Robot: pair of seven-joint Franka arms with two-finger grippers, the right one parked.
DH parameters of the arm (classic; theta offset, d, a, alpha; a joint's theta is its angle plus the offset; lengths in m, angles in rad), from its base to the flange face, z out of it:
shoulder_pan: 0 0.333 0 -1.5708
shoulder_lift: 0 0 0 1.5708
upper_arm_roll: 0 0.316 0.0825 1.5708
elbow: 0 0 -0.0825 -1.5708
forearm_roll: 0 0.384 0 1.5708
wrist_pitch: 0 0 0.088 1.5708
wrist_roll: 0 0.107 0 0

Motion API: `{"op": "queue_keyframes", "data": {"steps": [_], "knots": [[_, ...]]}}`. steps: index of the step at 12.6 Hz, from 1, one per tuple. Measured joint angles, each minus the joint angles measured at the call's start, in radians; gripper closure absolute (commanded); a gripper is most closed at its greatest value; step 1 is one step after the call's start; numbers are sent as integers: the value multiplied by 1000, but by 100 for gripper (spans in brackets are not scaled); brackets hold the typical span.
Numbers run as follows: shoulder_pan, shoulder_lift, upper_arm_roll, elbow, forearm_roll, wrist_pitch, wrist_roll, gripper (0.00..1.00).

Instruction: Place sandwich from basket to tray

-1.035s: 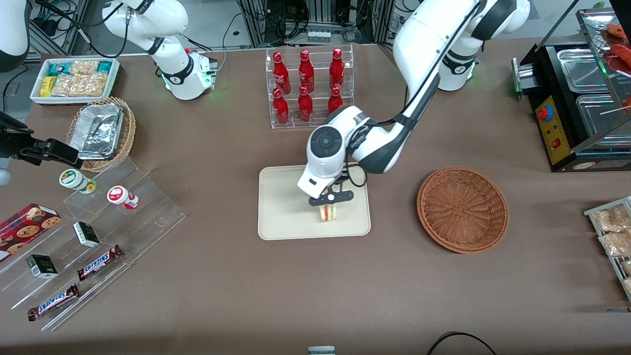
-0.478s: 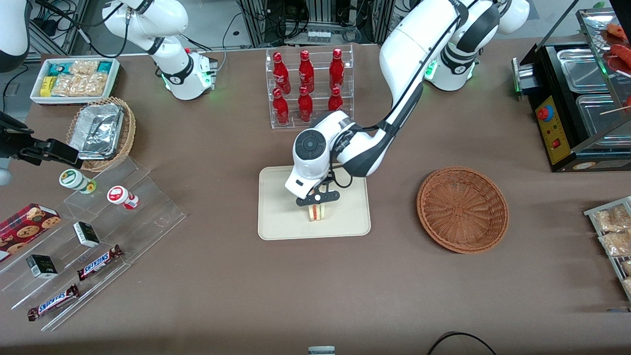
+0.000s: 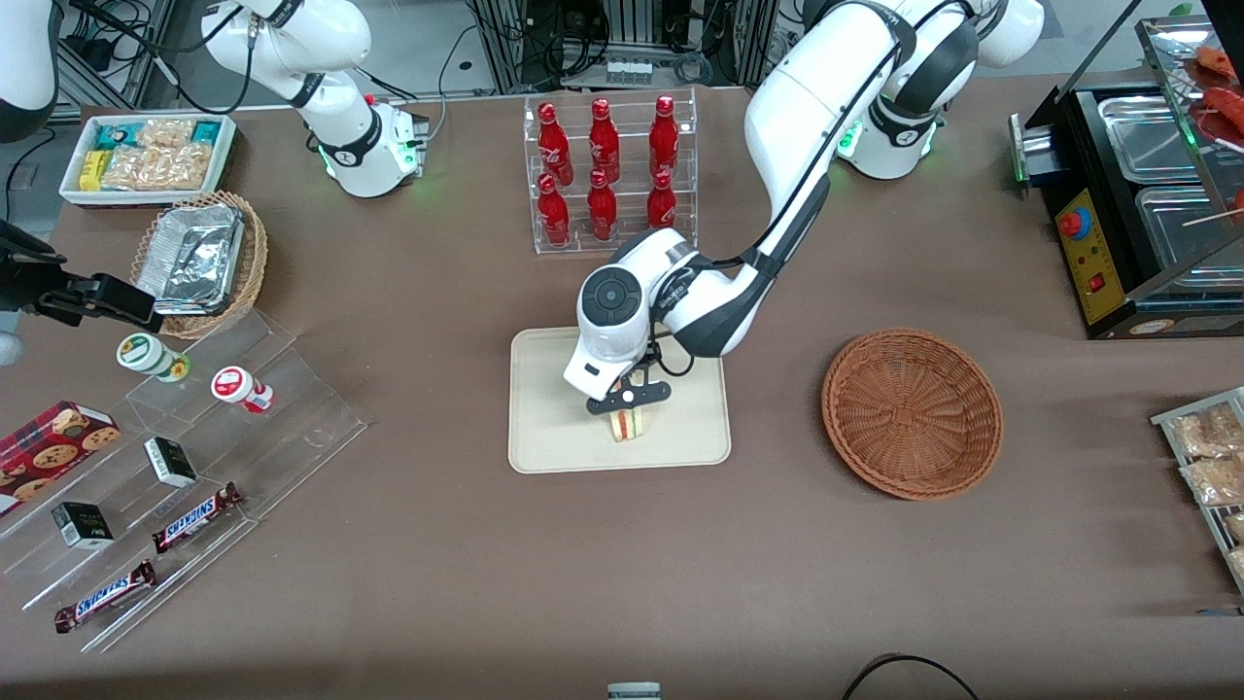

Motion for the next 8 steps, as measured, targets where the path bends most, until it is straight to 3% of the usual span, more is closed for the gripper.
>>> {"op": "queue_keyframes", "data": {"steps": [8], "knots": [[0, -75, -2, 110, -9, -153, 6, 0]]}}
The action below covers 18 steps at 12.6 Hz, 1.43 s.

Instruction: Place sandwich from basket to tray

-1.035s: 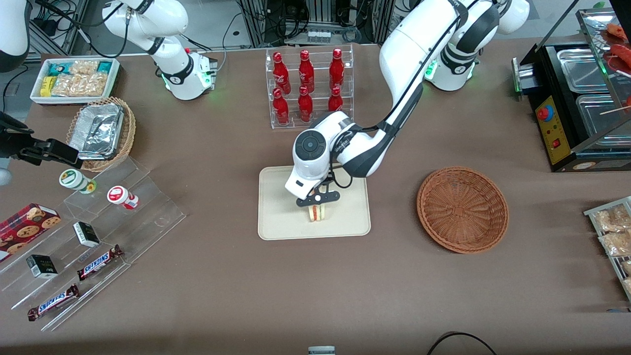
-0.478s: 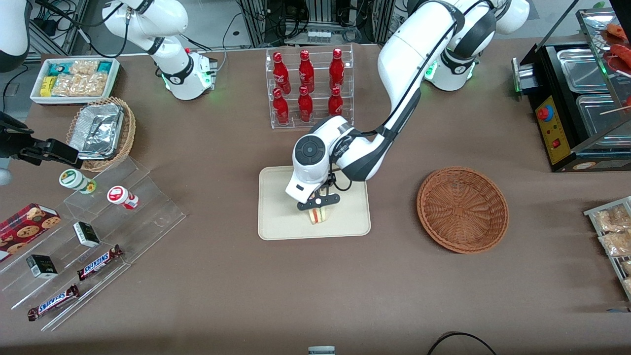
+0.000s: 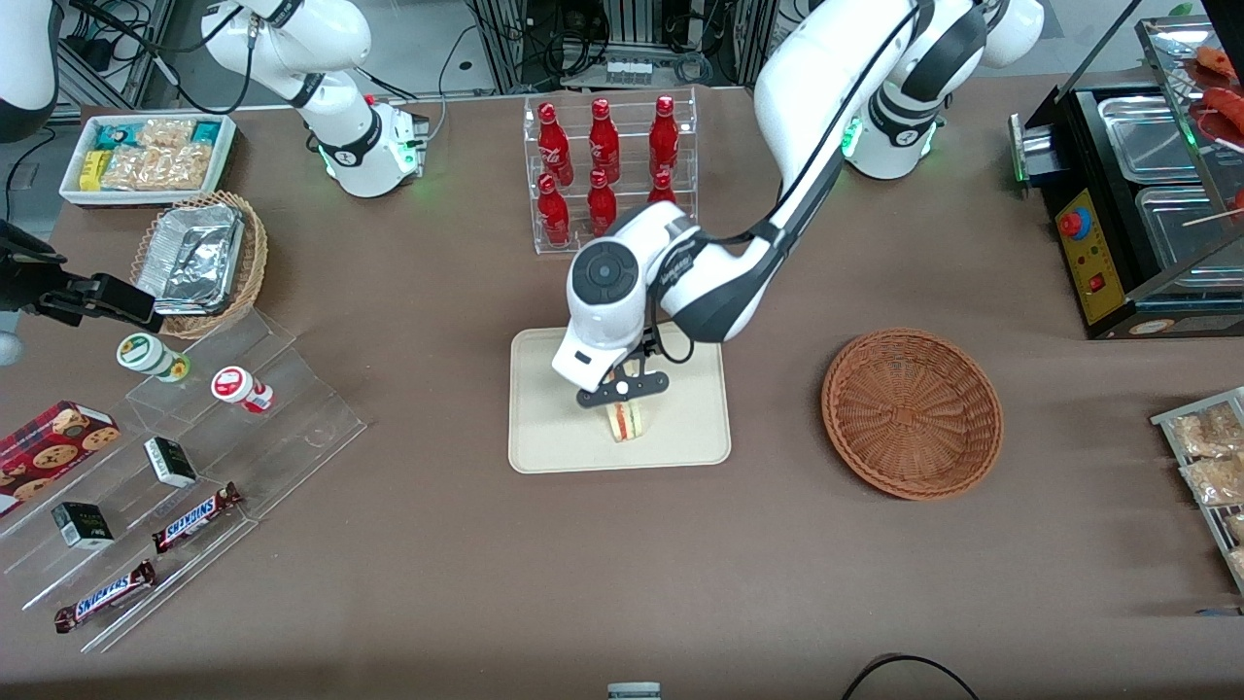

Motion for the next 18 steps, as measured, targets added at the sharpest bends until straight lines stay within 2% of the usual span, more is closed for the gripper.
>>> {"op": "queue_keyframes", "data": {"steps": [7, 10, 18], "knots": [[43, -91, 16, 4, 1, -144, 186, 0], [121, -149, 31, -14, 1, -216, 301, 0], [372, -413, 36, -304, -4, -226, 739, 0]]}}
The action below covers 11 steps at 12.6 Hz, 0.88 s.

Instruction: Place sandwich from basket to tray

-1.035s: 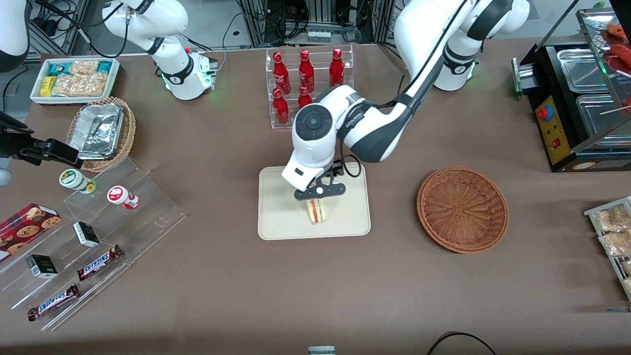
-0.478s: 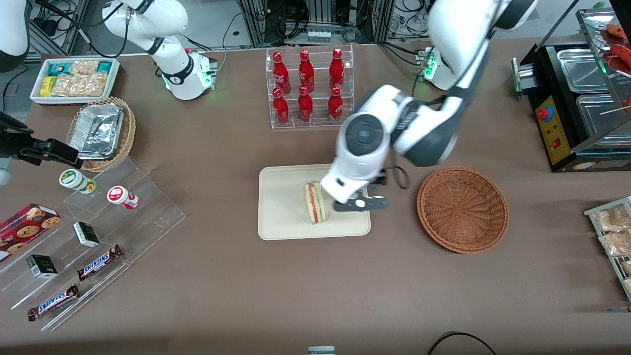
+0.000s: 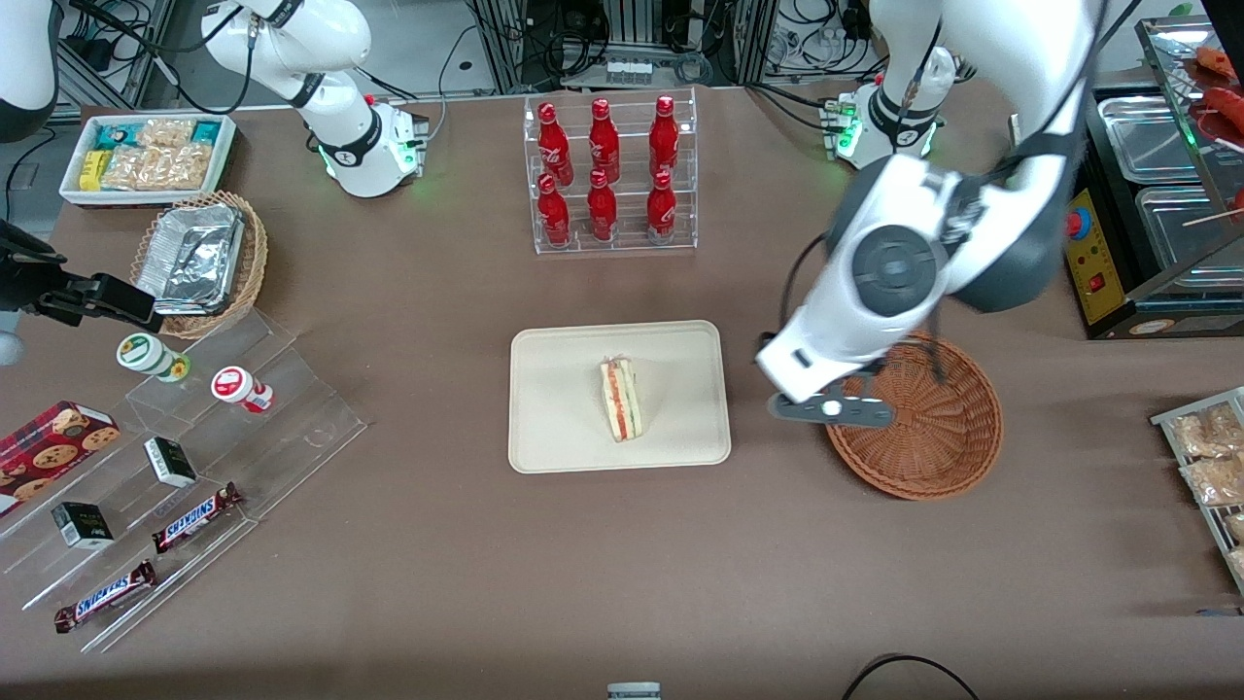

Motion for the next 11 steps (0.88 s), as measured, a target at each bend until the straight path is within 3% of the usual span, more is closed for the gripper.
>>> {"op": "queue_keyframes", "data": {"steps": [6, 11], "knots": [[195, -206, 6, -141, -3, -84, 269, 0], [303, -315, 11, -145, -3, -154, 318, 0]]}}
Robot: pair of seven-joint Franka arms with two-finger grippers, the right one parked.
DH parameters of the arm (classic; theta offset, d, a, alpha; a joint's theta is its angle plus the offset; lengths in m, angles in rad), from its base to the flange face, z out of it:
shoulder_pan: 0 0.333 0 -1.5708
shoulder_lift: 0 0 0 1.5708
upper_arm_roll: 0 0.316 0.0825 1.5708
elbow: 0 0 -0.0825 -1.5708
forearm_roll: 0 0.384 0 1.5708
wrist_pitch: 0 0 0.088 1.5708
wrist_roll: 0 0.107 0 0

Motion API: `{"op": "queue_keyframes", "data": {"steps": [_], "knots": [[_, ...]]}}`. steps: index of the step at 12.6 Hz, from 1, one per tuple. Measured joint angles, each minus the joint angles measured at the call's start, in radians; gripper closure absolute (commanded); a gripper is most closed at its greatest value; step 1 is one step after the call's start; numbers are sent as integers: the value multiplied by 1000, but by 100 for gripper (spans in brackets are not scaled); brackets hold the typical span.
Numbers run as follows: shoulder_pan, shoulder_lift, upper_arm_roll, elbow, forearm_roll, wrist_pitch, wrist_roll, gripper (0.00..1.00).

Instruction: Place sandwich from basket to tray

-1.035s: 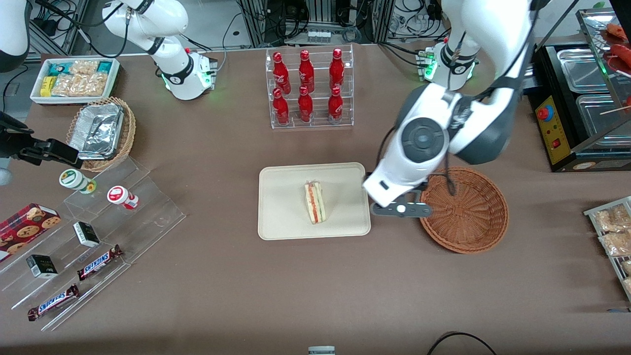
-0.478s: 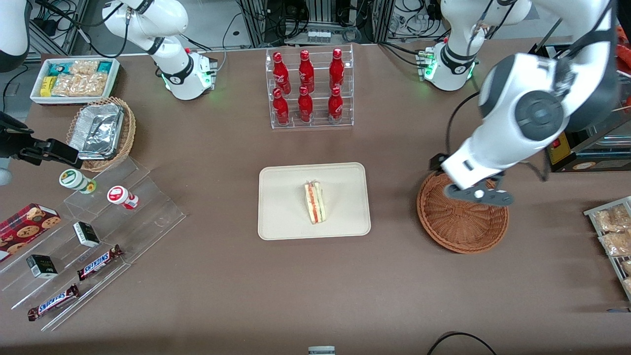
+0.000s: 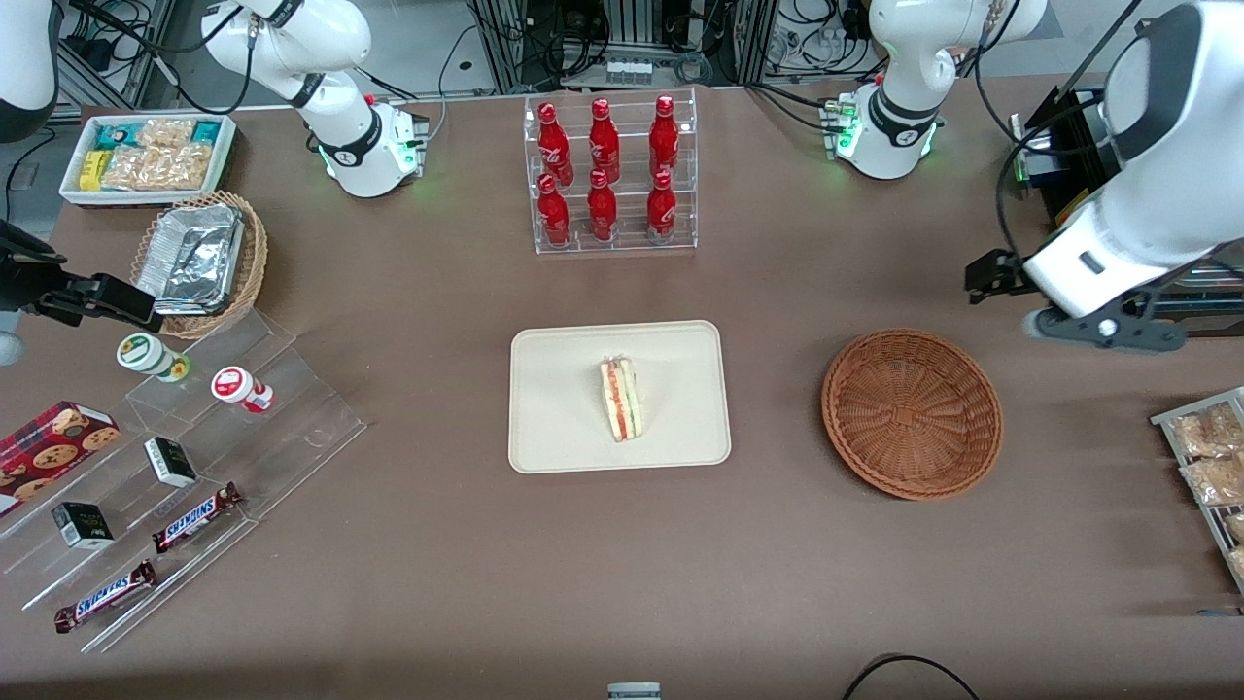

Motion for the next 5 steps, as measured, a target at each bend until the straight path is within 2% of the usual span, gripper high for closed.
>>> {"op": "queue_keyframes", "data": {"steps": [5], "knots": [[12, -29, 33, 7, 0, -70, 22, 0]]}}
